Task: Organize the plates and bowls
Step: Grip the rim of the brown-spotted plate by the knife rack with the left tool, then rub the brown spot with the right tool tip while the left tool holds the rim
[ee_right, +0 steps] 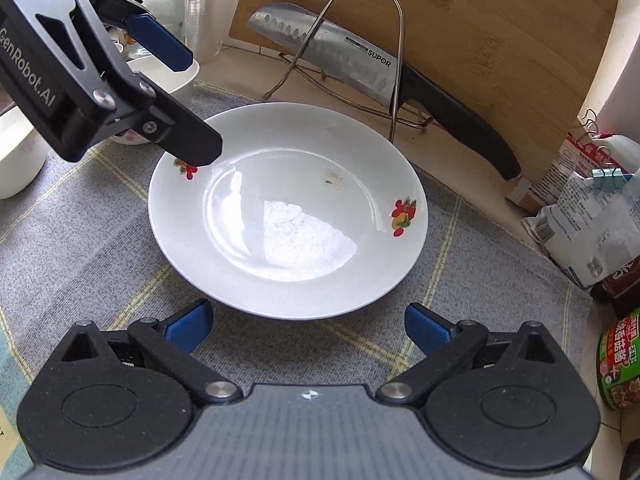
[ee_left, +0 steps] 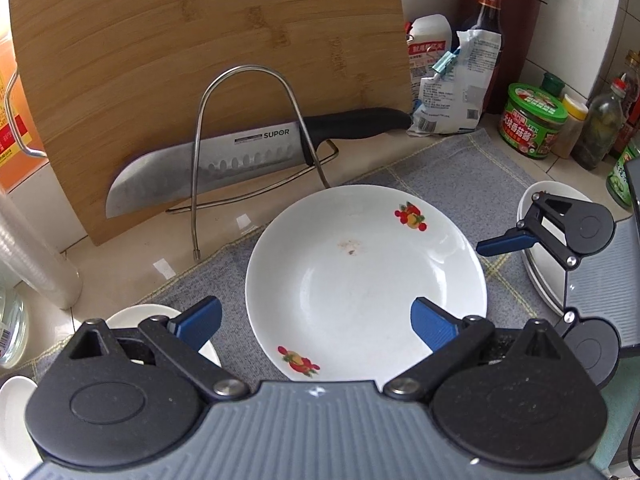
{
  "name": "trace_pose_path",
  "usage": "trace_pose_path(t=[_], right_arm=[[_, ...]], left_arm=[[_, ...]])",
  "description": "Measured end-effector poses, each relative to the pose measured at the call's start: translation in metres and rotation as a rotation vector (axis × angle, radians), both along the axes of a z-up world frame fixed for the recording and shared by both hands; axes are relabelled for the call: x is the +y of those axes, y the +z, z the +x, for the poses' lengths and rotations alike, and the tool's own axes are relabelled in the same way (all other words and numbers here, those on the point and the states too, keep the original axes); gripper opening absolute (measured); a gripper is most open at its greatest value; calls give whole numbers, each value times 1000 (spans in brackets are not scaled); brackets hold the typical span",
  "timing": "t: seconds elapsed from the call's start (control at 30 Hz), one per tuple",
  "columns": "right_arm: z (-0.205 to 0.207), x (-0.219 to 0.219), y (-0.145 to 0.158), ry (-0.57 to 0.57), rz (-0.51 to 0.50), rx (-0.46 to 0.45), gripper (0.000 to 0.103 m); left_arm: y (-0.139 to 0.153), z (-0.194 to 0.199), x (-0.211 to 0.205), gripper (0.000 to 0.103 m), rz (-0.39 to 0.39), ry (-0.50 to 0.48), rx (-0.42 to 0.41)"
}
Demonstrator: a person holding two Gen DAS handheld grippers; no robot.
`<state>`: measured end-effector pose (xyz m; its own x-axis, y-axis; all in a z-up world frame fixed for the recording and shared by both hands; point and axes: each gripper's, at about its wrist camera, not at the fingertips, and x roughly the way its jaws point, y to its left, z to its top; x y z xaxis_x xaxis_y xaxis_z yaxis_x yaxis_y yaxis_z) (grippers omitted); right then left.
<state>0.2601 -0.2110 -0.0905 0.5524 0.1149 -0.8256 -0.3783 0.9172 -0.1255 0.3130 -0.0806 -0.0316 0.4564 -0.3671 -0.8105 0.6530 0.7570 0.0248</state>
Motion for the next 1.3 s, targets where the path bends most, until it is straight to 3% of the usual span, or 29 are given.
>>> trace_pose_path(t=[0.17, 0.47, 0.77, 1.3], right_arm=[[10, -1, -6, -10, 36, 37, 103], [17, -3, -12, -24, 88, 60, 103], [19, -3, -13, -13, 86, 60, 103], [25, -4, -14, 32, 84, 62, 103]], left_arm=[[-2, 18, -5, 100, 31, -35, 13], [-14, 53, -1, 98, 28, -9, 103], [-18, 69, -7, 98, 49, -73, 130], [-42, 90, -22, 97, 41, -133, 278]])
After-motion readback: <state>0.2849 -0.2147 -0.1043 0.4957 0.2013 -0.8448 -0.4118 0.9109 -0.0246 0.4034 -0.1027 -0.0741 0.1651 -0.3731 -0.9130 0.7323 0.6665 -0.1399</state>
